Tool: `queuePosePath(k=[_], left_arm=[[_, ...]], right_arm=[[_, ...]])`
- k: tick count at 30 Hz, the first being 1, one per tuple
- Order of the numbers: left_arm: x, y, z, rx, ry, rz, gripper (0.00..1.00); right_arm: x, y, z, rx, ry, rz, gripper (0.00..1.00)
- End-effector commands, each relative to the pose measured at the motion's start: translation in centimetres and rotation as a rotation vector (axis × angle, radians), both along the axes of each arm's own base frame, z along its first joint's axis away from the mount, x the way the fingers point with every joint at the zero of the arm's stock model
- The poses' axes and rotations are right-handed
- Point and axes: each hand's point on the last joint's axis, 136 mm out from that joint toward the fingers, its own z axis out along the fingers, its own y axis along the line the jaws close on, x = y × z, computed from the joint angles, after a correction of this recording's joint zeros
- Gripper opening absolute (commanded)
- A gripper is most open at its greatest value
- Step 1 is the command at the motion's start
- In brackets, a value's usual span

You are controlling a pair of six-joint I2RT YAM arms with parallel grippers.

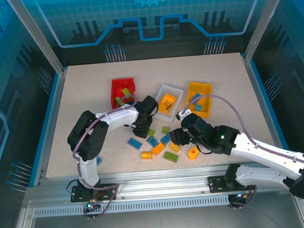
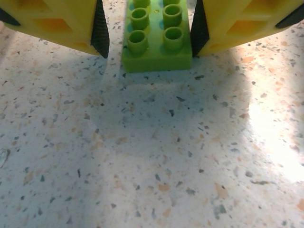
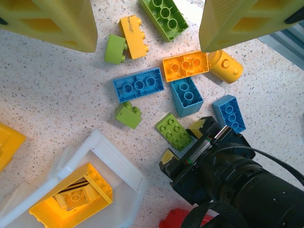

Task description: Sort the legos into containers by color

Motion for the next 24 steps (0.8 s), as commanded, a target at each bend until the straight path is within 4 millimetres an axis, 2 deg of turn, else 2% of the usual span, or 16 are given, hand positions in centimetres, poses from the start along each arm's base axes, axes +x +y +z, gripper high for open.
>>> queuePosePath(k=[1, 7, 11, 19, 22, 24], left_arm=[[-1.4, -0.2, -1.7, 0.006, 0.090, 0.017, 0.54], [-1.0, -0.4, -2.8, -0.016, 0.056, 0.022, 0.34], [-0.2, 0.3, -1.4, -0.005, -0.027, 0.020, 0.30], [2.4, 3.3, 7.1, 0.068, -0.238, -0.079, 0.29], [3.0, 5.4, 9.7, 0.112, -0.288, -0.105, 0.29], [4.0, 7.0, 11.4, 0.139, -0.339, -0.125, 0.29]], right_arm=[[-0.4, -0.4, -0.2, 0.004, -0.001, -0.012, 0.60], [-0.5, -0.5, -0.3, 0.005, 0.002, -0.012, 0.60], [-0.6, -0.6, -0.2, 0.009, -0.002, -0.014, 0.60], [-0.5, -0.5, 0.2, 0.020, -0.018, -0.003, 0.61], [-0.2, 0.4, 1.0, 0.041, -0.042, 0.025, 0.61], [0.0, 1.7, 2.1, 0.071, -0.068, 0.067, 0.62]])
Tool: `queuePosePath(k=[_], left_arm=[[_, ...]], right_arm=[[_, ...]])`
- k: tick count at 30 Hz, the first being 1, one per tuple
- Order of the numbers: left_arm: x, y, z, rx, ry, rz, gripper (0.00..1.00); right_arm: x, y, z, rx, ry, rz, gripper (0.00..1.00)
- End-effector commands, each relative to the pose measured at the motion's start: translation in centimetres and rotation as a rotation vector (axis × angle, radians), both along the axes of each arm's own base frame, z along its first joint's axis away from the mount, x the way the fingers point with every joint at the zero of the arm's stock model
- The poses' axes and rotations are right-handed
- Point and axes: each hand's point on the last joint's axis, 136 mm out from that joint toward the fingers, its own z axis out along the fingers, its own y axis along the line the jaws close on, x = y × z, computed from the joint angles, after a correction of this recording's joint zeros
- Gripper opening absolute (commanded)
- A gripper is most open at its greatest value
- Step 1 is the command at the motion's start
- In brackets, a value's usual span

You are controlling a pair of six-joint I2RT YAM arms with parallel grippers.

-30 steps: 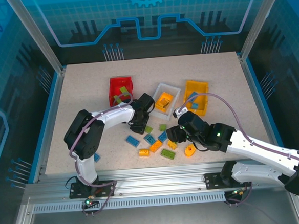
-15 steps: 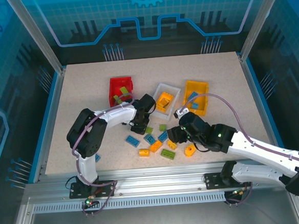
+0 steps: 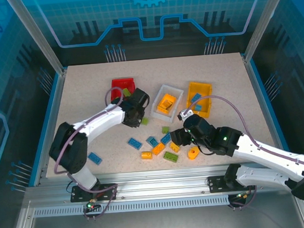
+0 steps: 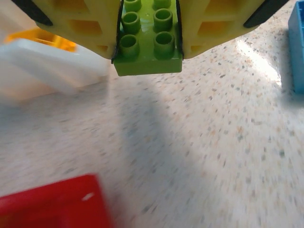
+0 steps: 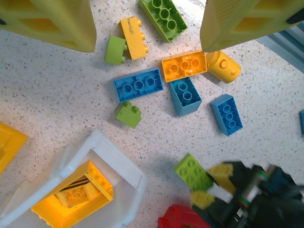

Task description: Sort the legos into containers by color

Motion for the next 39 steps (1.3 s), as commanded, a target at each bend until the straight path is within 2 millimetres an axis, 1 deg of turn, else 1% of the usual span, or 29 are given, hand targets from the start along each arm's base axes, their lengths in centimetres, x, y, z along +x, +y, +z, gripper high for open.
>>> queuePosePath(k=[1, 3, 4, 5, 6, 9, 11, 13, 15, 18, 20, 22, 25, 27, 29, 31, 34, 35, 37, 39], left_arm=[[1.8, 4.0, 3.7, 0.129, -0.089, -0.057, 0.29], [3.8, 5.5, 5.1, 0.139, -0.132, -0.093, 0.29], [4.7, 6.1, 5.6, 0.154, -0.145, -0.112, 0.29], [5.8, 6.9, 6.2, 0.175, -0.160, -0.135, 0.29], [6.9, 7.9, 6.7, 0.204, -0.170, -0.153, 0.29], [9.7, 10.2, 7.1, 0.291, -0.171, -0.202, 0.29], [11.4, 11.2, 7.0, 0.329, -0.165, -0.233, 0.29], [12.9, 11.8, 6.4, 0.362, -0.143, -0.263, 0.29], [14.2, 11.9, 5.8, 0.395, -0.122, -0.301, 0.29], [15.4, 11.5, 3.9, 0.412, -0.083, -0.353, 0.30], [15.8, 11.2, 2.6, 0.412, -0.060, -0.374, 0.32], [16.0, 11.1, 1.7, 0.410, -0.043, -0.388, 0.36], [15.8, 10.9, 1.3, 0.404, -0.035, -0.400, 0.50], [15.6, 10.9, 1.8, 0.399, -0.045, -0.402, 0.58], [15.4, 10.5, 2.9, 0.377, -0.079, -0.410, 0.64], [15.1, 10.2, 4.3, 0.361, -0.114, -0.418, 0.67], [13.7, 10.4, 7.8, 0.357, -0.172, -0.414, 0.67], [12.8, 10.7, 9.4, 0.363, -0.201, -0.402, 0.67], [10.4, 11.5, 12.0, 0.368, -0.242, -0.383, 0.68], [7.1, 12.6, 14.7, 0.381, -0.276, -0.372, 0.69]], right_arm=[[0.4, 2.6, 2.5, 0.075, -0.070, 0.084, 0.63], [0.8, 4.2, 3.9, 0.114, -0.098, 0.122, 0.64], [1.1, 4.7, 3.9, 0.119, -0.102, 0.134, 0.65], [1.6, 5.6, 5.3, 0.149, -0.121, 0.144, 0.65], [2.0, 6.3, 5.8, 0.163, -0.124, 0.154, 0.65], [3.2, 7.9, 6.5, 0.177, -0.117, 0.168, 0.65], [3.7, 8.9, 6.8, 0.177, -0.113, 0.178, 0.65], [4.0, 9.5, 6.9, 0.178, -0.109, 0.182, 0.65], [4.2, 9.9, 6.8, 0.178, -0.103, 0.184, 0.65], [4.4, 10.1, 6.1, 0.171, -0.085, 0.179, 0.65], [4.4, 10.2, 5.6, 0.164, -0.070, 0.178, 0.65], [4.4, 10.3, 5.0, 0.148, -0.054, 0.179, 0.65], [4.4, 10.7, 3.4, 0.120, -0.019, 0.195, 0.66], [4.1, 11.4, 2.3, 0.103, 0.005, 0.218, 0.66], [3.8, 12.1, 1.3, 0.085, 0.014, 0.242, 0.67], [3.4, 13.0, 0.5, 0.073, 0.017, 0.273, 0.68], [2.5, 14.9, -0.6, 0.050, 0.009, 0.334, 0.68], [2.1, 15.8, -1.1, 0.048, 0.009, 0.359, 0.69], [1.0, 18.1, -2.1, 0.048, 0.016, 0.425, 0.69], [-0.5, 21.2, -3.2, 0.034, 0.019, 0.500, 0.70]])
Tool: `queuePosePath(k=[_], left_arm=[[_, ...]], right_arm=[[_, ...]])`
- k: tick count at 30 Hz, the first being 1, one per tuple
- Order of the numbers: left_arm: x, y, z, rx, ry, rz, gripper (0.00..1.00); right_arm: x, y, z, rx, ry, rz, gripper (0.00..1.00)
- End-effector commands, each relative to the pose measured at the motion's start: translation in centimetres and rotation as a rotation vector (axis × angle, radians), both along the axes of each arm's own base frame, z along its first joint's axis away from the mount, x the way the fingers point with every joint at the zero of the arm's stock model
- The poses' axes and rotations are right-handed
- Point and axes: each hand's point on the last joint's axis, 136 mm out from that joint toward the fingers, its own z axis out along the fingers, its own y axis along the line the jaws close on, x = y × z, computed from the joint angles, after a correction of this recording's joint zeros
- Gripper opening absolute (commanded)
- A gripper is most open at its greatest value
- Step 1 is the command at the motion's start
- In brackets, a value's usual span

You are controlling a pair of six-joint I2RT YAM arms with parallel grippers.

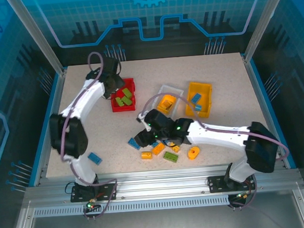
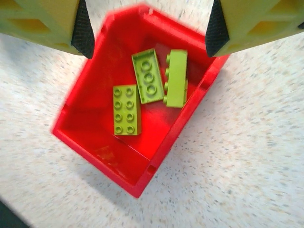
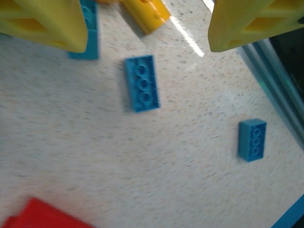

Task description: Sort the legos into containers by color

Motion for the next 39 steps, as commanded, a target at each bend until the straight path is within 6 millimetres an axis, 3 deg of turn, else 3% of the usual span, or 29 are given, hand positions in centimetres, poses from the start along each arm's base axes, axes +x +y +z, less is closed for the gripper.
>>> queuePosePath(k=[1, 5, 9, 12, 15, 17, 22, 28, 35, 39], left_arm=[[-5.8, 1.6, 6.5, 0.004, -0.101, -0.004, 0.69], [-13.9, 3.8, 9.9, -0.002, -0.190, 0.006, 0.71], [-21.5, 6.6, 12.0, 0.006, -0.307, 0.067, 0.72], [-25.8, 8.3, 13.1, 0.006, -0.375, 0.116, 0.73], [-28.2, 9.0, 14.3, -0.013, -0.430, 0.130, 0.73], [-29.1, 9.3, 14.9, -0.015, -0.443, 0.137, 0.73], [-29.6, 9.4, 16.3, -0.033, -0.487, 0.138, 0.73], [-29.0, 8.8, 15.5, -0.037, -0.453, 0.118, 0.72], [-29.0, 8.7, 15.2, -0.045, -0.444, 0.113, 0.72], [-28.8, 8.5, 15.0, -0.053, -0.437, 0.111, 0.72]], right_arm=[[-2.5, 6.0, -0.1, 0.041, -0.027, 0.157, 0.71], [-4.9, 11.9, -2.7, 0.013, -0.015, 0.256, 0.76], [-6.0, 16.2, -4.9, -0.026, -0.023, 0.300, 0.79], [-5.9, 18.1, -6.8, -0.095, -0.041, 0.297, 0.82], [-5.4, 19.2, -8.6, -0.136, -0.037, 0.279, 0.84], [-5.0, 19.6, -10.3, -0.178, -0.035, 0.272, 0.85], [-4.9, 21.0, -12.0, -0.203, -0.055, 0.303, 0.86], [-4.4, 21.7, -14.0, -0.266, -0.075, 0.293, 0.83], [-3.2, 21.7, -15.5, -0.330, -0.066, 0.224, 0.58], [-2.5, 21.1, -15.3, -0.349, -0.077, 0.192, 0.41]])
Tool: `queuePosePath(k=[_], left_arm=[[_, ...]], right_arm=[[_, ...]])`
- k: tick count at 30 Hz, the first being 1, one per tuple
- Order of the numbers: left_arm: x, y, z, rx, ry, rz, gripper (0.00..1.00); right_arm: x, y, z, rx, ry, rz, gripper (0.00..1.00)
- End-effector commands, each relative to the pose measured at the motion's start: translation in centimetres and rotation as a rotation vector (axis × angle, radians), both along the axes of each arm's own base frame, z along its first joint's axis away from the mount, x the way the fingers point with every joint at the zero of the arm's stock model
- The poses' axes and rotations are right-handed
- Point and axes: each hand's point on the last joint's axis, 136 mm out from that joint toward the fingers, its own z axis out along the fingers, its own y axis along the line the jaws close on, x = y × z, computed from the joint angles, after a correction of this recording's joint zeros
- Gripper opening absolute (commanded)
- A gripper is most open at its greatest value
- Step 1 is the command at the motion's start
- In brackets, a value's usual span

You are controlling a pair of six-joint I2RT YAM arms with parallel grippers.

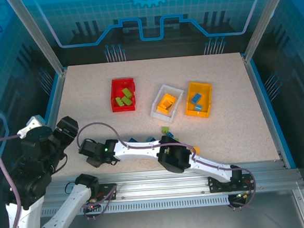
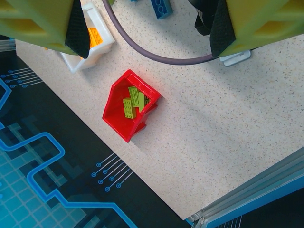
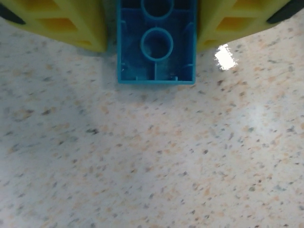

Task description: Sort the legos into containers by color

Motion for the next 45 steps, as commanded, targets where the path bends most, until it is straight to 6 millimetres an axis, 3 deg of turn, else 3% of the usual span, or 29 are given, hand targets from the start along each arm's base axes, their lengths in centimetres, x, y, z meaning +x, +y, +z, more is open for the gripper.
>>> queuePosePath(k=[1, 4, 9, 10, 14, 18, 24, 27, 30, 33, 37, 45], left_arm=[[0.2, -0.4, -0.5, -0.021, 0.022, -0.006, 0.72], [0.6, -0.8, -0.9, -0.037, 0.032, -0.023, 0.72], [2.8, -3.8, -1.9, -0.079, 0.079, -0.158, 0.72], [3.4, -4.6, -2.2, -0.089, 0.097, -0.194, 0.72], [5.9, -8.6, -3.1, -0.163, 0.164, -0.375, 0.72], [8.6, -14.0, -4.2, -0.292, 0.209, -0.583, 0.71], [11.0, -24.5, -6.2, -0.195, 0.270, -0.823, 0.72], [11.8, -29.1, -8.0, -0.197, 0.276, -0.886, 0.71], [12.2, -32.1, -9.9, -0.169, 0.297, -0.913, 0.71], [12.1, -34.3, -11.4, -0.134, 0.305, -0.939, 0.71], [11.8, -36.4, -13.1, -0.111, 0.310, -0.973, 0.71], [11.5, -39.4, -13.8, -0.095, 0.269, -1.038, 0.71]], right_arm=[[0.1, -2.1, -2.7, -0.112, 0.004, -0.031, 0.37], [0.7, -2.7, -0.7, -0.089, -0.030, -0.058, 0.29], [3.1, -5.5, 6.4, 0.040, -0.096, -0.138, 0.25], [3.8, -6.5, 8.7, 0.076, -0.114, -0.163, 0.25], [6.7, -13.0, 13.6, 0.135, -0.155, -0.311, 0.25], [10.0, -23.3, 15.8, 0.131, -0.162, -0.527, 0.25], [13.8, -40.0, 15.4, 0.085, -0.089, -0.895, 0.27], [15.2, -46.4, 14.6, 0.046, -0.054, -1.053, 0.29], [16.8, -50.4, 13.7, -0.007, -0.023, -1.147, 0.29], [18.6, -53.4, 12.4, -0.078, 0.014, -1.219, 0.29], [20.8, -55.7, 10.7, -0.177, 0.029, -1.278, 0.29], [23.8, -56.9, 8.4, -0.319, 0.052, -1.317, 0.34]])
